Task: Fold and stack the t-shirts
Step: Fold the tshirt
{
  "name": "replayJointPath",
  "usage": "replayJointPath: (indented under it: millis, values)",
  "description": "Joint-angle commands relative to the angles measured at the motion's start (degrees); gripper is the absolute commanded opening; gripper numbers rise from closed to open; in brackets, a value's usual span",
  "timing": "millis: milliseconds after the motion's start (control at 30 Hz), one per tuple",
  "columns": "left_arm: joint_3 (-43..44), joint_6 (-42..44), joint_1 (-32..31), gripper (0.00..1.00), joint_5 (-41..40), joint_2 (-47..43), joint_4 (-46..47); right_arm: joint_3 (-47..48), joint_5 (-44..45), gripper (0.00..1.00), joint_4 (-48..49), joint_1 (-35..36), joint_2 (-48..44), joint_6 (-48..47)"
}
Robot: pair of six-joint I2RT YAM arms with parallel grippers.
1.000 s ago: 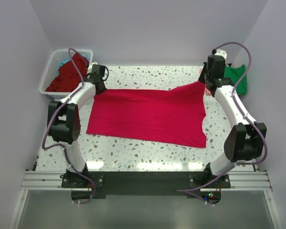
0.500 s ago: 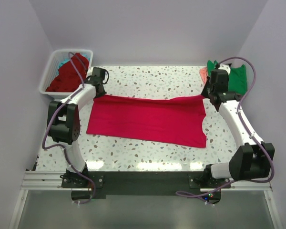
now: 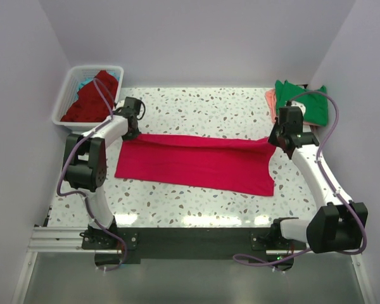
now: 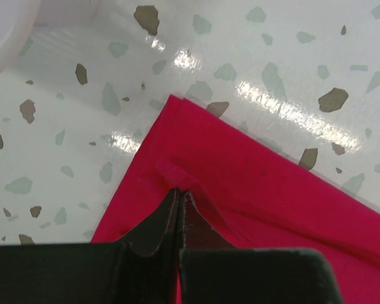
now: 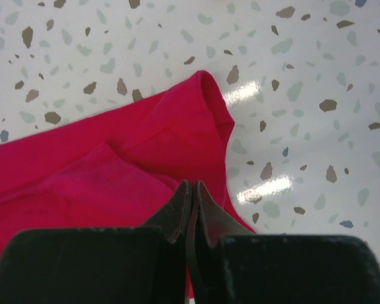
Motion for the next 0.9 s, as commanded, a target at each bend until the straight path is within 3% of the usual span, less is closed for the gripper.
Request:
replayJointPath:
  millis: [0, 567, 800, 867]
  values:
    - [-0.27, -2.62, -0.15, 0.00, -1.85, -2.40, -1.99, -1.80, 0.64, 0.00, -1.91, -0.07, -2.73, 1.00]
    - [-1.85, -7.46, -0.15, 0.00, -5.37, -0.21, -9.02, -5.75, 0.29, 0.00, -4.20, -0.07, -3.61, 1.27]
    - [-4.66, -9.74, -0.15, 0.26, -3.87, -1.08, -9.73, -5.23, -0.76, 0.00, -8.32, 0.01, -1.15, 2.06]
    - [-5.28, -9.74, -0.15, 0.32, -3.87, -1.88, -9.46, -5.31, -2.60, 0.12, -9.99, -0.07, -0.97, 2.67]
